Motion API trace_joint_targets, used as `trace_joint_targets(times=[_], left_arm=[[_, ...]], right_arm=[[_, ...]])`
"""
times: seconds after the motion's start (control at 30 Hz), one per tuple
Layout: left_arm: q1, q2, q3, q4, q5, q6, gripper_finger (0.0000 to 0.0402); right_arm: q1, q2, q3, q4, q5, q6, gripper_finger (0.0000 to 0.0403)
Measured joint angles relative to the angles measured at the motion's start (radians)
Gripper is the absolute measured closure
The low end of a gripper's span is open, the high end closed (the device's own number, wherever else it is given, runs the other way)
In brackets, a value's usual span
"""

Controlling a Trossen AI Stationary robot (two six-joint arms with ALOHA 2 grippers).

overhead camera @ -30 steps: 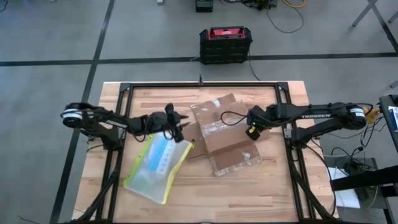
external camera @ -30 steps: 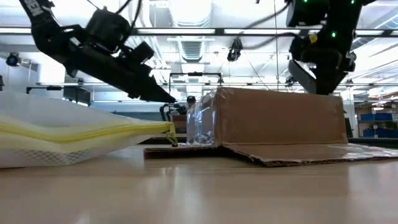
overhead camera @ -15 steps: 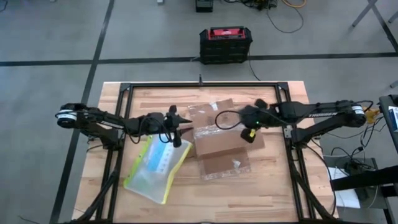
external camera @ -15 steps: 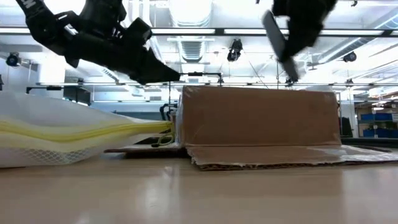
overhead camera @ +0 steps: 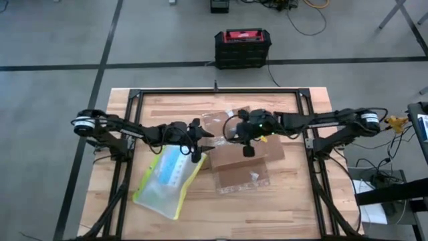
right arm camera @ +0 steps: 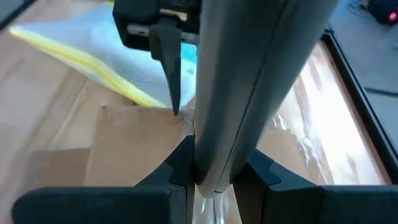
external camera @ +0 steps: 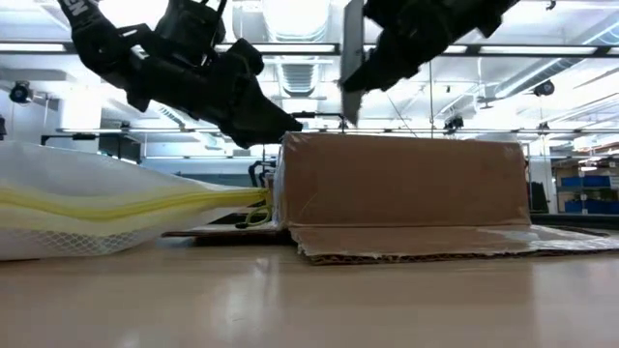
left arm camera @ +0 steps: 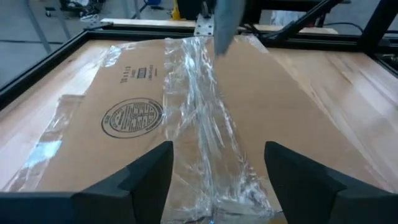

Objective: Unpack boxes
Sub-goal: Break down the brown box using the gray cutter

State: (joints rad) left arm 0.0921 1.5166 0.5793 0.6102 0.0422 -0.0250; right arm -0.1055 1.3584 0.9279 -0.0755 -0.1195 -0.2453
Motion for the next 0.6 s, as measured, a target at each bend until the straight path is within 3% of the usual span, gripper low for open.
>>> trace_joint_targets(times=[0.1, 0.3, 0.6], left_arm=[[0.0, -0.003, 0.0, 0.0, 0.01, -0.001, 0.0163], [-0.002, 0.035, -0.017, -0.028, 0.015, -0.048, 0.0178], [-0.005, 0.045, -0.016, -0.04, 0.013, -0.05, 0.0193]], right_arm=[[0.0, 0.055, 0.0, 0.081, -0.067, -0.022, 0.0347], [-0.018, 0.11, 0.005, 0.176, -0.095, -0.069, 0.0347], [-0.069, 0.262, 0.04, 0.306, -0.318, -0.077, 0.0347]])
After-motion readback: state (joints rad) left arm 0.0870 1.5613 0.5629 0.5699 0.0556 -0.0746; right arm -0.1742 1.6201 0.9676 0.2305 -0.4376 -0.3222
